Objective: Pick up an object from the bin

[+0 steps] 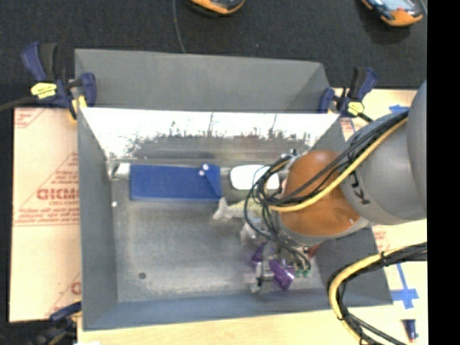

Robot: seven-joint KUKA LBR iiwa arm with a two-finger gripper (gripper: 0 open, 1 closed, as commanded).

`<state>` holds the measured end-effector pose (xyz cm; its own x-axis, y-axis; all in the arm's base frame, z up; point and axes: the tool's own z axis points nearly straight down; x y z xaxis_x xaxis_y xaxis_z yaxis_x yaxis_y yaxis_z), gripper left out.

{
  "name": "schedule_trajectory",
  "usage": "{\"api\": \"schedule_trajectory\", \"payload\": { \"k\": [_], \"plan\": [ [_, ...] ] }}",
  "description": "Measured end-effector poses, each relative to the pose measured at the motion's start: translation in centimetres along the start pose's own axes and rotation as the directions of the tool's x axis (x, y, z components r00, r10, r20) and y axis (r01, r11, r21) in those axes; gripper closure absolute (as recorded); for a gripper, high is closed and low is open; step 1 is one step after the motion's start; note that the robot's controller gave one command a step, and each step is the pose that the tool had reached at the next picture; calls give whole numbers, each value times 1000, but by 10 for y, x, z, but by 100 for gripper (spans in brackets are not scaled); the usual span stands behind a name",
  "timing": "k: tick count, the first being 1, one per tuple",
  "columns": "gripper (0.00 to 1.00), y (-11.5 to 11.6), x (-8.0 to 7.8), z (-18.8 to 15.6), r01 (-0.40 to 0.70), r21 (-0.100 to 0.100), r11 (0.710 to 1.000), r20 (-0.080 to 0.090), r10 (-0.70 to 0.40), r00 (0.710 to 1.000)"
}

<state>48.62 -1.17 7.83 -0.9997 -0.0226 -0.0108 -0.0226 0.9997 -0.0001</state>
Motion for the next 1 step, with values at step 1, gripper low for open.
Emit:
{"api": "schedule_trajectory", "payload": {
  "k": [1],
  "plan": [
    [0, -34, 1, 6, -272, 1, 962, -2, 272, 962]
  ]
}}
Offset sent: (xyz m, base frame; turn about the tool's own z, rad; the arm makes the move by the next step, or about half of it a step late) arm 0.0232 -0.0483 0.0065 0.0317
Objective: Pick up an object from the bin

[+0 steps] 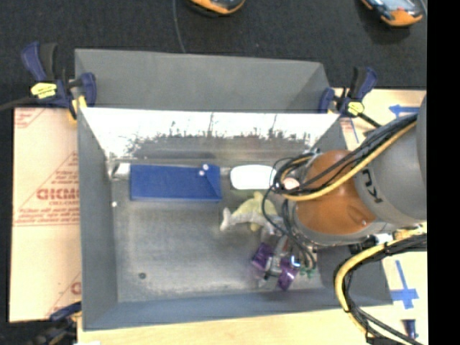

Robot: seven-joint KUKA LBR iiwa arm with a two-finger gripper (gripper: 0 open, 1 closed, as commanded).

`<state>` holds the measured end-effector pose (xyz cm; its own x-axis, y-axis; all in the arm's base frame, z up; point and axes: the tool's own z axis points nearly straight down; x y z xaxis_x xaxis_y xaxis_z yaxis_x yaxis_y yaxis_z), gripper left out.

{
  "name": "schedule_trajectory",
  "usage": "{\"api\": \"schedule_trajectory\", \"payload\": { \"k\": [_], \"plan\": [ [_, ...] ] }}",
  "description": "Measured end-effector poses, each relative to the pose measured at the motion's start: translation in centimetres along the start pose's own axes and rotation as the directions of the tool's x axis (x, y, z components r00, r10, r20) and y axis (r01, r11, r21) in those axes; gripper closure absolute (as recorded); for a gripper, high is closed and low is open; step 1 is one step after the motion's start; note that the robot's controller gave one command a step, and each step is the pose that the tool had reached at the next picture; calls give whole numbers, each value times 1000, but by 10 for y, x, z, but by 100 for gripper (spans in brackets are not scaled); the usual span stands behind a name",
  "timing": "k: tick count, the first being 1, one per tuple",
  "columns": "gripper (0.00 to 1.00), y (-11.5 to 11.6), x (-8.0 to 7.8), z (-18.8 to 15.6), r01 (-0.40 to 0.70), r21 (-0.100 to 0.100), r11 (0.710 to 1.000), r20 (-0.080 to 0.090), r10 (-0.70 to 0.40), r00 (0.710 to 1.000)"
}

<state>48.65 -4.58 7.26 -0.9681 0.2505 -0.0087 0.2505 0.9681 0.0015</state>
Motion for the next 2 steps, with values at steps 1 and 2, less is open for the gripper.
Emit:
{"api": "schedule_trajectory", "payload": {
  "k": [1, 2],
  "plan": [
    [100, -9, -27, -12, 242, -3, 970, 4, -242, 970],
    [0, -9, -27, -12, 243, -2, 970, 4, -243, 970]
  ]
}}
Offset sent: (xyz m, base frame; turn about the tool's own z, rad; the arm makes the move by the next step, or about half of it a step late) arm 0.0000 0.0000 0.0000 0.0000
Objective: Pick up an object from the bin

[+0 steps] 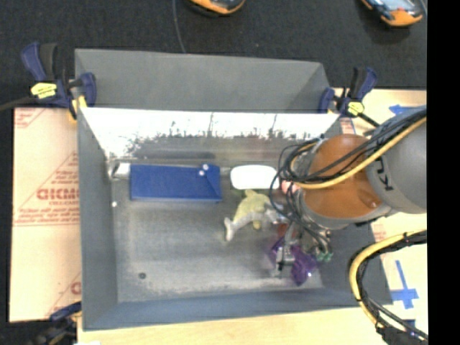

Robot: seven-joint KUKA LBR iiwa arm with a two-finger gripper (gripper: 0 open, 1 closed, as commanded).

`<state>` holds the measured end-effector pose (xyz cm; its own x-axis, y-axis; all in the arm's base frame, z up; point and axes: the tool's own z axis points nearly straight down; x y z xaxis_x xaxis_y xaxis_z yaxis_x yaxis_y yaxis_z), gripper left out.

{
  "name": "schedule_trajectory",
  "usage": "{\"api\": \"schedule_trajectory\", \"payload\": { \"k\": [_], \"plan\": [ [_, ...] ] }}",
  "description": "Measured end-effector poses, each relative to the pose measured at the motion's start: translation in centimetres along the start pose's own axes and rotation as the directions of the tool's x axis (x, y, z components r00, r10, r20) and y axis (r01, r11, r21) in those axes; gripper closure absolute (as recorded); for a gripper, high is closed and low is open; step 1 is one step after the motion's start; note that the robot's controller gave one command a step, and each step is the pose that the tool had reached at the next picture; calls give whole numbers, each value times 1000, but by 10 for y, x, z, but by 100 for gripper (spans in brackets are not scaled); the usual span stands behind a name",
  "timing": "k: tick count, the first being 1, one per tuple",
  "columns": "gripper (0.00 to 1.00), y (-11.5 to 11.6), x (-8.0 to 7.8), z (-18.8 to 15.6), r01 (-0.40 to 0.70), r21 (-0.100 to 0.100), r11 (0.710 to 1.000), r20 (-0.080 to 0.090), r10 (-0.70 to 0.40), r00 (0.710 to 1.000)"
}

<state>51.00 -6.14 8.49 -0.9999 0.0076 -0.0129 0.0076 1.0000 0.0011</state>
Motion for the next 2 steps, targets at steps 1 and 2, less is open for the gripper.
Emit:
{"api": "schedule_trajectory", "payload": {
  "k": [1, 2],
  "plan": [
    [0, 0, 0, 0, 0, 0, 1000, 0, 0, 1000],
    [0, -2, -6, 5, -123, -2, 992, 5, 123, 992]
  ]
}}
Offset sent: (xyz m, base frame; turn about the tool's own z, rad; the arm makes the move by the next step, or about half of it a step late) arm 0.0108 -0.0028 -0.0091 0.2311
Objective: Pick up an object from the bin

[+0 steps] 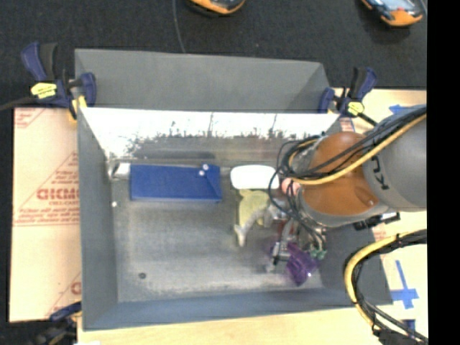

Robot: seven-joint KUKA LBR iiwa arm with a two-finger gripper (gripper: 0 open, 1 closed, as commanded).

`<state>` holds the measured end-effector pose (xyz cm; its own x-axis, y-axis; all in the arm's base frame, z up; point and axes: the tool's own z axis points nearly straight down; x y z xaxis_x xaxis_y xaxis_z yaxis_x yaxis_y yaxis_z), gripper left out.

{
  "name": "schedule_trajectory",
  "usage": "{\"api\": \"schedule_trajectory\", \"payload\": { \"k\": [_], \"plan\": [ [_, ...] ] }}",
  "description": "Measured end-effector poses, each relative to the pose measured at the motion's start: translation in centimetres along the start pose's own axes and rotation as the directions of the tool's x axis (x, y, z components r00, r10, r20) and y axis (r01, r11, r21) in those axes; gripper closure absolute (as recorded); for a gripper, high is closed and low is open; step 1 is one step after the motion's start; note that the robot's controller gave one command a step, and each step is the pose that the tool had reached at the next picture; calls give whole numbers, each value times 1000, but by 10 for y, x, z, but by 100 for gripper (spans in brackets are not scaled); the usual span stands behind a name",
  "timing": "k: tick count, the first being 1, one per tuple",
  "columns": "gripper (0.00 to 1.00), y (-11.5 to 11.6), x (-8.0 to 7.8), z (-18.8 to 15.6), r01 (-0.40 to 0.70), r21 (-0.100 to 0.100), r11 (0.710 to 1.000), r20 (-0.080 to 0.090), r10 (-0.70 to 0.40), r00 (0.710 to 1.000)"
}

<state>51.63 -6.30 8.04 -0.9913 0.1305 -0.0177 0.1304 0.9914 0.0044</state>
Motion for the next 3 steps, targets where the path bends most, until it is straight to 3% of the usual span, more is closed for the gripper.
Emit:
{"api": "schedule_trajectory", "payload": {
  "k": [1, 2, 3],
  "plan": [
    [0, 0, -1, 2, -64, 2, 998, -2, 64, 998],
    [0, 32, 1, -12, -274, -1, 962, 6, 274, 962],
    [0, 31, -46, -18, -136, 3, 991, -5, 136, 991]
  ]
}}
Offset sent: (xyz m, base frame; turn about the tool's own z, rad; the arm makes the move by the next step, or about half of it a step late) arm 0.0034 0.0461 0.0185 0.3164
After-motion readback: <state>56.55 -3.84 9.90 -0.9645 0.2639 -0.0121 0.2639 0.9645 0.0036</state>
